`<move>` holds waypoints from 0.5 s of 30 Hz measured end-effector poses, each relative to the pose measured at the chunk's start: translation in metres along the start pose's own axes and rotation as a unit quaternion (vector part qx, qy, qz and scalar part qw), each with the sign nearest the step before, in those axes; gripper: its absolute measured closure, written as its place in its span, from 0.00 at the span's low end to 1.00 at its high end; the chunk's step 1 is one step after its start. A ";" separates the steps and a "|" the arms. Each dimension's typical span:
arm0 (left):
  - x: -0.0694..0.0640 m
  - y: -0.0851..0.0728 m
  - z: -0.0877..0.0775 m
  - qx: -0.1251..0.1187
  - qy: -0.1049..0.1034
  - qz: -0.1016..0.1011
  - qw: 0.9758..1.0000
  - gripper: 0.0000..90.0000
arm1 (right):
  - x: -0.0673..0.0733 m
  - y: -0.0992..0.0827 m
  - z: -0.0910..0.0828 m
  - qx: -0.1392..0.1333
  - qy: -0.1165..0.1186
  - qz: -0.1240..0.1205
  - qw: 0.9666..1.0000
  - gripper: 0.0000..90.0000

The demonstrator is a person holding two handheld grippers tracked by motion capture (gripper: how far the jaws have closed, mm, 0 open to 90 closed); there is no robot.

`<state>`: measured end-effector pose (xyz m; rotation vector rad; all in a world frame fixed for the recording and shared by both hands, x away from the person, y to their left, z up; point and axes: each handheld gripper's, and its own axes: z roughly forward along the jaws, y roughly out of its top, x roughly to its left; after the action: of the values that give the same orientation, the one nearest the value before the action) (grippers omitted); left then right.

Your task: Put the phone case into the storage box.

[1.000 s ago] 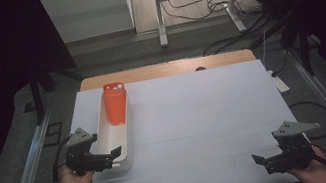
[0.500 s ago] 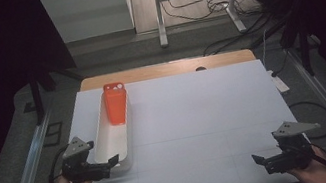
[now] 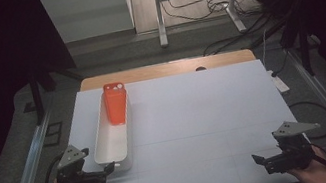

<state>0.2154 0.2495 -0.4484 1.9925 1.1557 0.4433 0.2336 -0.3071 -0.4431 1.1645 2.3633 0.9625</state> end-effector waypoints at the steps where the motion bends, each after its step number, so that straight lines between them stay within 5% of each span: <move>1: 0.000 -0.001 -0.001 0.000 0.000 0.000 1.000 0.00 | 0.000 0.000 0.000 0.000 0.000 0.000 1.000 0.00; 15: -0.002 -0.017 -0.011 0.009 0.016 -0.004 1.000 0.00 | 0.000 0.000 0.000 0.001 0.000 -0.001 1.000 0.00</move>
<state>0.1981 0.2577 -0.4541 2.0022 1.1921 0.4636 0.2336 -0.3068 -0.4431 1.1618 2.3659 0.9588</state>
